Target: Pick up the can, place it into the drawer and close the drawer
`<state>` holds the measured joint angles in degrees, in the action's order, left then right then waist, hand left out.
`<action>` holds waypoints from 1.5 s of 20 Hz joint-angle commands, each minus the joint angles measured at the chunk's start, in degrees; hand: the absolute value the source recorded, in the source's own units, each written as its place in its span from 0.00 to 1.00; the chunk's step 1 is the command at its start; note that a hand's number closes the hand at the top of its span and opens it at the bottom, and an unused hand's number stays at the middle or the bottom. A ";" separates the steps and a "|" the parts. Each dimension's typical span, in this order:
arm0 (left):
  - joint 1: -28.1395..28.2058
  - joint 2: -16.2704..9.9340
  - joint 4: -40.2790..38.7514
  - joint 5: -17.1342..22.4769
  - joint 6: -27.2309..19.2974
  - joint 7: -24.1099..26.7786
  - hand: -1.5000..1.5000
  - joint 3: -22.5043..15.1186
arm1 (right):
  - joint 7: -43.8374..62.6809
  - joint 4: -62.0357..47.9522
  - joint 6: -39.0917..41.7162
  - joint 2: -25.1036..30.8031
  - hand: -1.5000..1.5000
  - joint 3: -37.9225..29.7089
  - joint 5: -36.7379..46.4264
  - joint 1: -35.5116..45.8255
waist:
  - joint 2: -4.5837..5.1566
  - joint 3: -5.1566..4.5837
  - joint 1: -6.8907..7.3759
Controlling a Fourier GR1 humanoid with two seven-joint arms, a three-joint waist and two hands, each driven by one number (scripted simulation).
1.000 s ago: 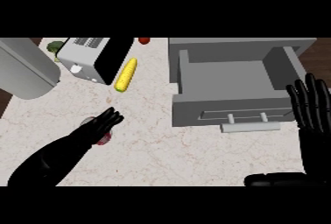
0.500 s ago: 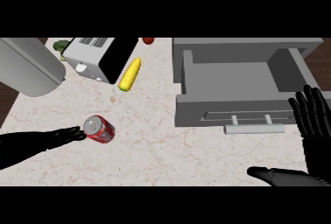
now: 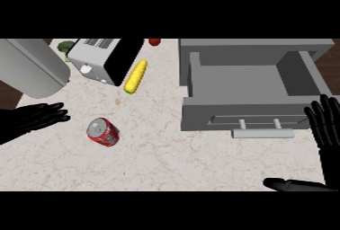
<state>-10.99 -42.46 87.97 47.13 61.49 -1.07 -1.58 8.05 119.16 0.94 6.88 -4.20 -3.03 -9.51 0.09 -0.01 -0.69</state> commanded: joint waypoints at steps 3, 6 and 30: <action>-3.35 0.55 -4.70 0.62 6.44 -1.82 0.00 0.76 | -2.46 0.00 1.28 -1.12 0.00 0.93 1.95 -3.07 | -0.08 0.01 0.36; -3.19 6.24 -4.07 -4.81 5.05 -1.91 0.00 0.43 | -6.56 -1.91 3.31 -0.79 0.00 -2.65 -1.33 -5.08 | -0.11 0.01 0.31; -10.29 21.56 -21.61 -42.74 6.24 18.39 0.00 5.54 | -1.86 0.42 5.96 0.11 0.00 -5.97 -3.57 -2.94 | 0.16 -0.13 -0.43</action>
<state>-19.09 -22.65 69.70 9.64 63.01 8.63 4.71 3.38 117.51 6.78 6.63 -9.62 -5.14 -13.06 0.21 -0.10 -0.81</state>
